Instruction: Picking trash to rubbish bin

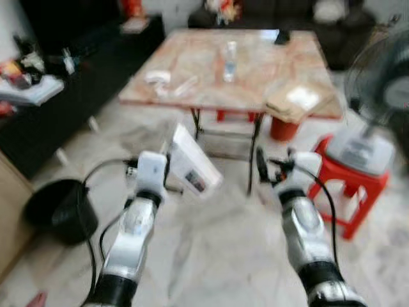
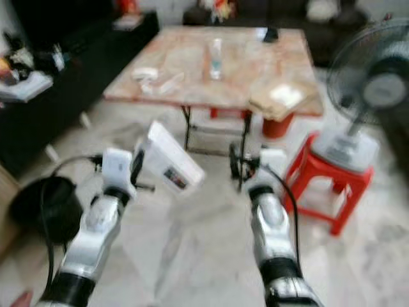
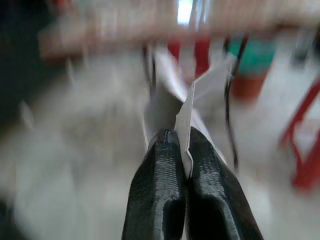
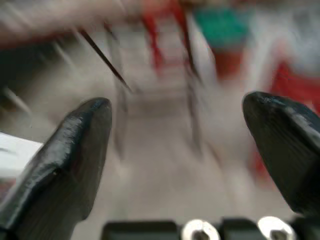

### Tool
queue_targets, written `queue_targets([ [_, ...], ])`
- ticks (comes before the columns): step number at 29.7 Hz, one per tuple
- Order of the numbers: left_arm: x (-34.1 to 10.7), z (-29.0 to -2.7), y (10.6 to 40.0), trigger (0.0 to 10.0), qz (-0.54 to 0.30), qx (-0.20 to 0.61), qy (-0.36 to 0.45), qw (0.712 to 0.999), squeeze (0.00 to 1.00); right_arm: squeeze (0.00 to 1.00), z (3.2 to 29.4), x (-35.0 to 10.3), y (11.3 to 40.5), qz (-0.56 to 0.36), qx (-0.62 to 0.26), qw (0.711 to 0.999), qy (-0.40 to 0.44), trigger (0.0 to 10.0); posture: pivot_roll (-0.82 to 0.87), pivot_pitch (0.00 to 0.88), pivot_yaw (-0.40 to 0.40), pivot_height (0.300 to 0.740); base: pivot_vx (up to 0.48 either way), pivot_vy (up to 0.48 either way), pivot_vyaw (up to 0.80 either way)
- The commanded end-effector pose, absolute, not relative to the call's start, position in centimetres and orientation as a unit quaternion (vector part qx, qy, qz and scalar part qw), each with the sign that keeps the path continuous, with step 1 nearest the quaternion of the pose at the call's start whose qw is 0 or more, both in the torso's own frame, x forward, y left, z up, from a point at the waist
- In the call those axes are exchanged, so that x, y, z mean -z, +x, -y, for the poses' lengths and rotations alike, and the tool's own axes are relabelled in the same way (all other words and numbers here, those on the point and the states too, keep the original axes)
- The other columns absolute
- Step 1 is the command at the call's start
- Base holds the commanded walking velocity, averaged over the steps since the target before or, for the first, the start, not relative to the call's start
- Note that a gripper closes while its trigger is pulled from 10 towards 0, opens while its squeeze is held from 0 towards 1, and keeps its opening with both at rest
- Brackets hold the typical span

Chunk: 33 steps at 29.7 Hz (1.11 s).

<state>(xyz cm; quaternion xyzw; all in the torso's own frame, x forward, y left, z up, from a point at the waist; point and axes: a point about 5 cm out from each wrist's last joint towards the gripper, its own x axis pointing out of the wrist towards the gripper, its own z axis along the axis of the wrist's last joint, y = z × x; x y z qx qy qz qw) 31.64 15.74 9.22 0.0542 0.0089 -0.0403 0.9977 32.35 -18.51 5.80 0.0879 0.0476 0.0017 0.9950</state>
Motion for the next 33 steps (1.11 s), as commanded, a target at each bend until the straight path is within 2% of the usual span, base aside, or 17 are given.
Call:
queue_targets([
  [1, -6.5, -17.2, 30.8, 10.0, -0.062, 0.020, 0.047, 0.997, 0.00, 0.00, 18.9, -3.2, 31.0, -0.111, 0.013, 0.989, 0.094, 10.0, 0.06, 0.171, -0.007, 0.740, 0.000, 0.000, 0.00],
  [6, 0.9, -19.7, 26.5, 10.0, -0.230, -0.016, 0.065, 0.971, 0.00, 0.00, 19.9, 3.1, 25.5, -0.280, 0.031, 0.956, 0.075, 10.0, 0.07, 0.169, -0.013, 0.740, 0.000, 0.000, 0.00],
  [9, 3.6, -20.4, 24.0, 10.0, -0.301, -0.026, 0.082, 0.950, 0.00, 0.00, 20.2, 4.9, 23.3, -0.335, 0.037, 0.940, 0.053, 10.0, 0.07, 0.167, -0.015, 0.740, 0.000, 0.000, 0.00],
  [11, 5.8, -21.5, 21.0, 10.0, -0.364, -0.059, 0.066, 0.927, 0.00, 0.00, 20.4, 6.4, 21.0, -0.381, 0.045, 0.922, 0.047, 10.0, 0.06, 0.166, -0.015, 0.740, 0.000, 0.000, 0.00],
  [12, 5.8, -21.5, 21.0, 10.0, -0.364, -0.059, 0.066, 0.927, 0.00, 0.00, 20.4, 6.4, 21.0, -0.381, 0.045, 0.922, 0.047, 10.0, 0.06, 0.166, -0.015, 0.740, 0.000, 0.000, 0.00],
  [13, 7.4, -22.2, 18.2, 10.0, -0.411, -0.082, 0.058, 0.906, 0.00, 0.00, 20.4, 7.5, 19.2, -0.413, 0.049, 0.908, 0.047, 10.0, 0.06, 0.167, -0.013, 0.740, 0.000, 0.000, 0.00],
  [15, 8.3, -22.5, 16.2, 10.0, -0.436, -0.087, 0.057, 0.894, 0.00, 0.00, 20.5, 8.0, 18.2, -0.427, 0.054, 0.901, 0.051, 10.0, 0.06, 0.170, -0.013, 0.740, 0.000, 0.000, 0.00],
  [22, 8.8, -22.8, 14.9, 10.0, -0.448, -0.107, 0.045, 0.886, 0.00, 0.00, 20.4, 8.2, 17.9, -0.431, 0.057, 0.899, 0.052, 10.0, 0.06, 0.162, -0.023, 0.740, 0.000, 0.000, 0.00],
  [29, 8.3, -22.5, 16.4, 10.0, -0.429, -0.095, 0.051, 0.897, 0.00, 0.00, 20.3, 7.6, 19.1, -0.421, 0.051, 0.904, 0.048, 10.0, 0.05, 0.160, -0.027, 0.740, 0.000, 0.000, 0.00],
  [33, 8.0, -21.9, 17.4, 10.0, -0.423, -0.081, 0.061, 0.900, 0.00, 0.00, 19.7, 6.9, 20.6, -0.394, 0.037, 0.917, 0.040, 10.0, 0.05, 0.143, -0.027, 0.740, 0.000, 0.000, 0.32],
])
